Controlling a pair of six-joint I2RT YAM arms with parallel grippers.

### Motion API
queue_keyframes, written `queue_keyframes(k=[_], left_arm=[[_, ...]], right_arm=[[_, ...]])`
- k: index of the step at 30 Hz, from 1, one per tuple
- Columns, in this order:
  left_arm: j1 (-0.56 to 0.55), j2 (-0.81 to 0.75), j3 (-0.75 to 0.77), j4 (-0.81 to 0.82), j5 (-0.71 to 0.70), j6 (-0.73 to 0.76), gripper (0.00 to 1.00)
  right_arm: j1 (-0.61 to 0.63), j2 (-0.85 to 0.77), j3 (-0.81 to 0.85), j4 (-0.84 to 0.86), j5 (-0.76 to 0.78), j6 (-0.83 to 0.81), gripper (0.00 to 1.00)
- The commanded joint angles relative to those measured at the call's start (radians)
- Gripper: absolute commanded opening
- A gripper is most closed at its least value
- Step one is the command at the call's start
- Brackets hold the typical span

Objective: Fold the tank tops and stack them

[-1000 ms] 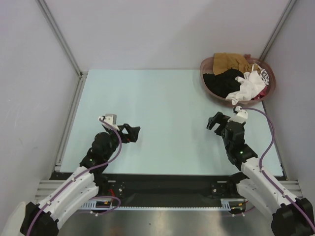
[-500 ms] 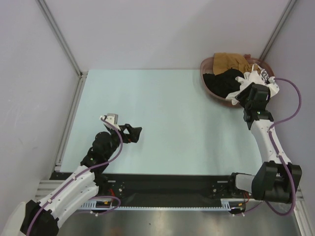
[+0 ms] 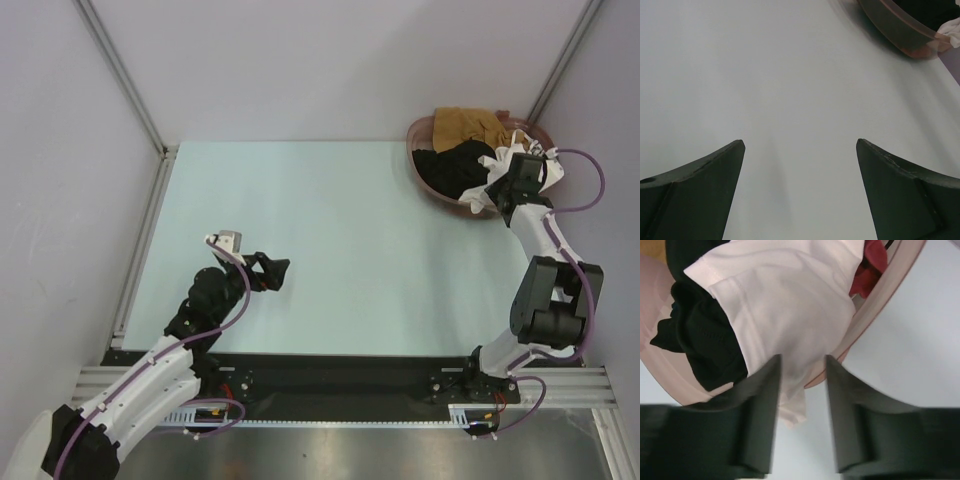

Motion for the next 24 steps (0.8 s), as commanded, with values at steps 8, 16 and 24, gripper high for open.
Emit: queue_keyframes(k=[8,16,24], left_arm=[[0.006,0.001,0.000,0.045,0.023,0.016,1.00],[0.006,-0.004,0.002,0.039,0.020,0.019,1.00],[0.006,-0.017,0.002,0.030,0.014,0.019,1.00]], right_arm=[[-0.006,0.035,0.148,0.011,-0.061,0.017,0.00],[0.006,-0.259,0.095,0.078,-0.192,-0.013,0.00],[0.158,-0.533,0.262,0.184,-0.455,-0.160,0.00]])
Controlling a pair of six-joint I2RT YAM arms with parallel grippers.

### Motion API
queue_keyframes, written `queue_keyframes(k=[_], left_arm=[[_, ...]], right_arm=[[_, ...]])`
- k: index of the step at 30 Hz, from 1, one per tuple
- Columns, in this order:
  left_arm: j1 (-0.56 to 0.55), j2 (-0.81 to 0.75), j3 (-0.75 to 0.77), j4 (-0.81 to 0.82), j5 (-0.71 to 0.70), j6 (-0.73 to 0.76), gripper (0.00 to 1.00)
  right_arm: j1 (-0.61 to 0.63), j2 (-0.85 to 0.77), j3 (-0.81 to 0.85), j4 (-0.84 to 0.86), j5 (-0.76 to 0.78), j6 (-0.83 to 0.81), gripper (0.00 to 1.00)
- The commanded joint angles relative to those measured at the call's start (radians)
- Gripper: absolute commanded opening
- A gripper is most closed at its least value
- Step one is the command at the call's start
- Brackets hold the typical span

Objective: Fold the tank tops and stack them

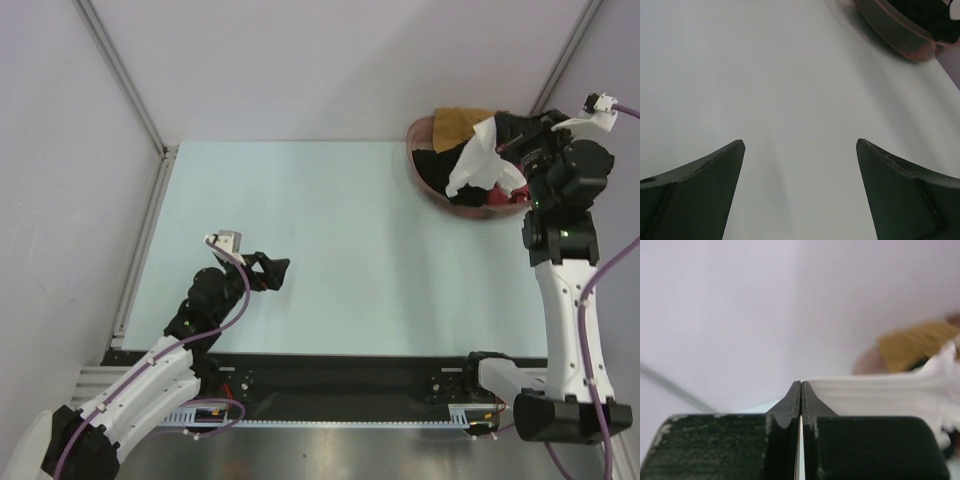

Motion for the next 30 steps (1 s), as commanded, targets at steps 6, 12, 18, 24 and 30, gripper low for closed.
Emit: queue_keyframes(k=[6,12,18,24,30], left_arm=[[0.006,-0.044,-0.002,0.009,-0.006,0.022,1.00],[0.004,-0.054,0.000,0.002,-0.020,0.021,1.00],[0.006,-0.096,0.000,-0.038,-0.077,0.008,1.00],[0.006,-0.127,-0.005,-0.066,-0.143,-0.004,1.00],[0.006,-0.116,0.006,-0.076,-0.149,0.001,1.00]], right_arm=[[0.227,-0.099,0.302,0.089,-0.371,-0.001,0.00],[0.257,-0.050,0.405,0.076,-0.543,0.138,0.00],[0.372,0.116,0.237,0.079,-0.623,0.208,0.00],[0.569,0.337,0.328,-0.177,-0.523,-0.039,0.58],[0.537,0.270,0.151,-0.109,-0.419,-0.076,0.74]])
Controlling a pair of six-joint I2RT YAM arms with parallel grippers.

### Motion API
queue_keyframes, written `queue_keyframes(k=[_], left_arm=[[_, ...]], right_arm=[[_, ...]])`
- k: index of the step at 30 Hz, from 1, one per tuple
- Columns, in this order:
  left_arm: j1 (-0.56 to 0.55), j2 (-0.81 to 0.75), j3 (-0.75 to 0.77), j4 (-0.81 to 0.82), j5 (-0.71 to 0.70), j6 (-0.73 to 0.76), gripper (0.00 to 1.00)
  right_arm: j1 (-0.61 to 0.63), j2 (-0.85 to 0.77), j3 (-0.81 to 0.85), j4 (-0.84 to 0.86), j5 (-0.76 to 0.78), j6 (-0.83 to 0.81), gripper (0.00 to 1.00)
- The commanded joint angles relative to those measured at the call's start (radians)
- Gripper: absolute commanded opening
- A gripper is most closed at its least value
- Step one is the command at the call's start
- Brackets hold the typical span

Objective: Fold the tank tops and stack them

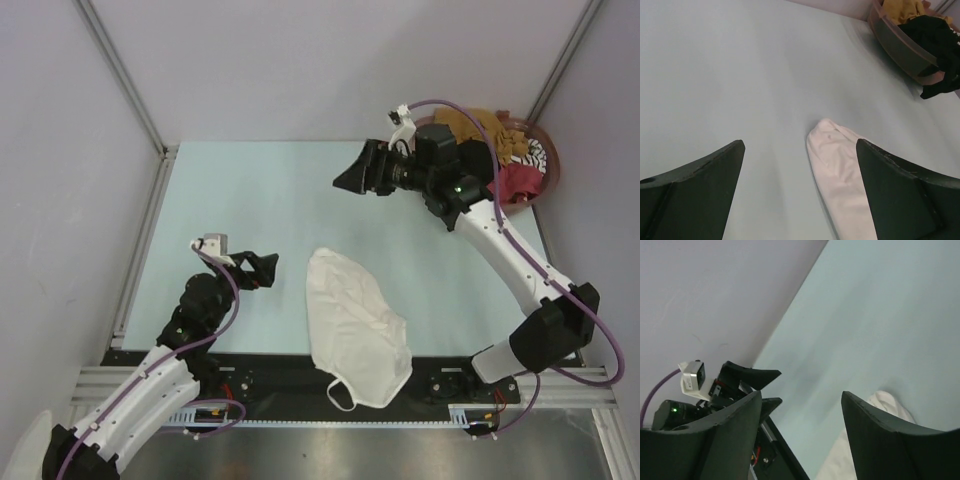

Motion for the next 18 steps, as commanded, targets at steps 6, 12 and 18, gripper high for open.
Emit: queue_keyframes(k=[6,12,18], left_arm=[[0.006,0.048,0.025,-0.020,-0.034,-0.015,1.00],[0.006,0.086,0.031,-0.014,-0.021,-0.028,1.00],[0.006,0.098,0.032,-0.001,-0.009,-0.029,1.00]], right_arm=[[-0.003,-0.163,-0.258,-0.012,0.139,-0.211,0.44],[0.035,-0.132,-0.474,-0.007,0.153,-0.285,0.33],[0.100,0.021,-0.537,0.058,0.147,-0.311,0.36]])
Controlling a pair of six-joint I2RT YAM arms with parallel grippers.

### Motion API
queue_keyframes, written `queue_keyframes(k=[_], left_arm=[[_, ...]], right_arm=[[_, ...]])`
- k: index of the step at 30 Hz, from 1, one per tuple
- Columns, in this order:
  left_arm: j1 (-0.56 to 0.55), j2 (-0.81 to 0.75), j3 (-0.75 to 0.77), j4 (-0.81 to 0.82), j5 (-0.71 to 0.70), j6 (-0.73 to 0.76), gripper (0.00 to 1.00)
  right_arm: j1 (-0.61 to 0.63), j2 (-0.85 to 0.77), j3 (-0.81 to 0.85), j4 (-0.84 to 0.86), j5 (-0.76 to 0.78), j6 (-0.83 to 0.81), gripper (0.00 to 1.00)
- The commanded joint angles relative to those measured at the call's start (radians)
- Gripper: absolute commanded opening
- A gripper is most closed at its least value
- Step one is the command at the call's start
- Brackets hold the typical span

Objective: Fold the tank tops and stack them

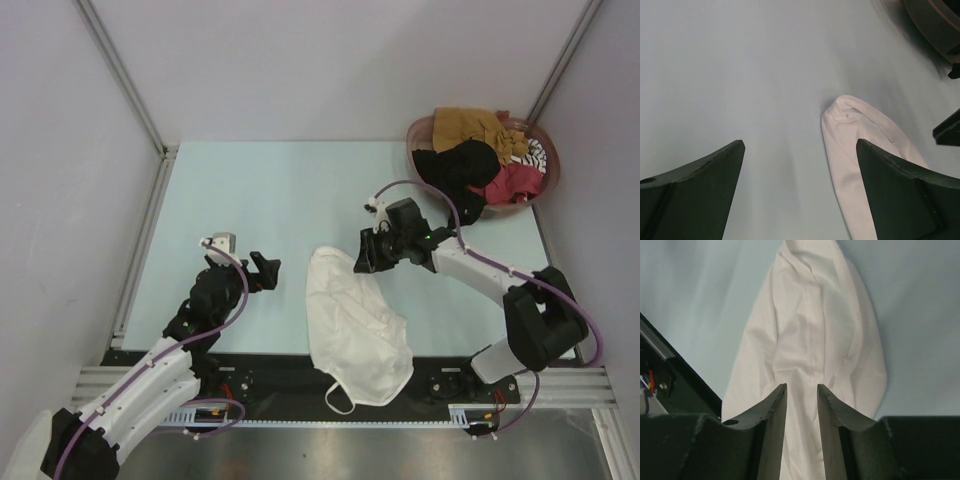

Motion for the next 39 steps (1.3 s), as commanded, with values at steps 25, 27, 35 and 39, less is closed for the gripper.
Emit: queue_keyframes(k=[25,27,35,39], left_arm=[[0.006,0.007,0.018,0.074,0.074,0.005,1.00],[0.006,0.005,0.020,0.074,0.076,0.005,1.00],[0.006,-0.010,0.017,0.073,0.077,0.008,1.00],[0.006,-0.009,0.015,0.074,0.079,0.008,1.00]], right_arm=[[0.148,0.303,0.167,0.169,0.143,-0.001,0.49],[0.152,0.365,0.215,0.147,0.162,-0.005,0.49],[0.172,0.509,0.350,0.141,0.146,-0.021,0.49],[0.174,0.538,0.375,0.149,0.135,-0.024,0.47]])
